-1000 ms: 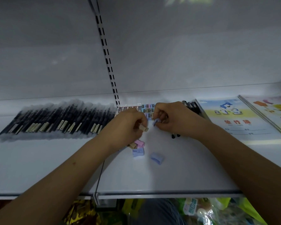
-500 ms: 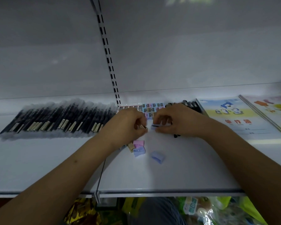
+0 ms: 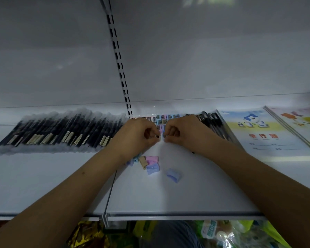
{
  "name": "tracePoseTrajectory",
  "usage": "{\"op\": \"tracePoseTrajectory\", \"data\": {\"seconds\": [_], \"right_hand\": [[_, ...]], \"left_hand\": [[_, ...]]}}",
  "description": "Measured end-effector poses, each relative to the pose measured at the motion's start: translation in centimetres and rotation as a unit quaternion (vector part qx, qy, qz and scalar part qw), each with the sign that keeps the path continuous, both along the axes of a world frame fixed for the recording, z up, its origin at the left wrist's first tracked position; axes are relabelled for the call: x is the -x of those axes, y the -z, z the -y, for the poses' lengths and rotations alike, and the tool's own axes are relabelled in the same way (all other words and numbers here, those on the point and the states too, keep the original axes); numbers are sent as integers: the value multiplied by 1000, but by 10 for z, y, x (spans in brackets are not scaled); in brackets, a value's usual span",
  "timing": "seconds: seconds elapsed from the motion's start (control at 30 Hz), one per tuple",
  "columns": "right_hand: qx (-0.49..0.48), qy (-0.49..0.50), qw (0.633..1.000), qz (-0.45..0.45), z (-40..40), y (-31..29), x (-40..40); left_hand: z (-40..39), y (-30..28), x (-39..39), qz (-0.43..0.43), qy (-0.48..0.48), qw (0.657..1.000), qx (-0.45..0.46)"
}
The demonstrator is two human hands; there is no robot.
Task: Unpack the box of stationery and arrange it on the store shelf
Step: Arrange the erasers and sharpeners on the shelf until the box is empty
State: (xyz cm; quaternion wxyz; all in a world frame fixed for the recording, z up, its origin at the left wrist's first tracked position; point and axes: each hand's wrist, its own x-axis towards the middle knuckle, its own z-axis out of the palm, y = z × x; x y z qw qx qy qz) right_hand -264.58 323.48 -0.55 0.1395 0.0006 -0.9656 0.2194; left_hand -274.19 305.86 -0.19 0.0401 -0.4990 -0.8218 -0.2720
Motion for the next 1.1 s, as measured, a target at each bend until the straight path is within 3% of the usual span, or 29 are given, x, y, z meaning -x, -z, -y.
{"op": "tracePoseTrajectory", "data": {"seconds": [0.13, 0.27, 0.37, 0.5, 0.7, 0.8, 0.93, 1.1], "right_hand": [[-25, 6, 1000, -10, -1, -5, -3], [43, -60, 997, -23, 8, -14, -14], [49, -141, 988, 28, 27, -11, -16], [59, -147, 986, 50, 33, -6, -13], [80, -91, 992, 48, 22, -11, -16], [53, -45, 997, 21, 4, -21, -21], [60, 16, 998, -14, -15, -25, -27], [21, 10, 999, 22, -18, -21, -26]], "left_hand": [[8, -7, 2, 65, -19, 998, -8], [42, -30, 2, 134, 16, 990, 38], [68, -38, 0, 118, 58, 987, 90], [83, -28, 3, 96, 58, 987, 116], [78, -31, -2, 167, 2, 986, 10], [55, -31, -16, 103, -28, 994, -12], [14, -20, -32, 1, 5, 1000, 25], [-7, -11, -34, -2, 11, 998, 54]]}}
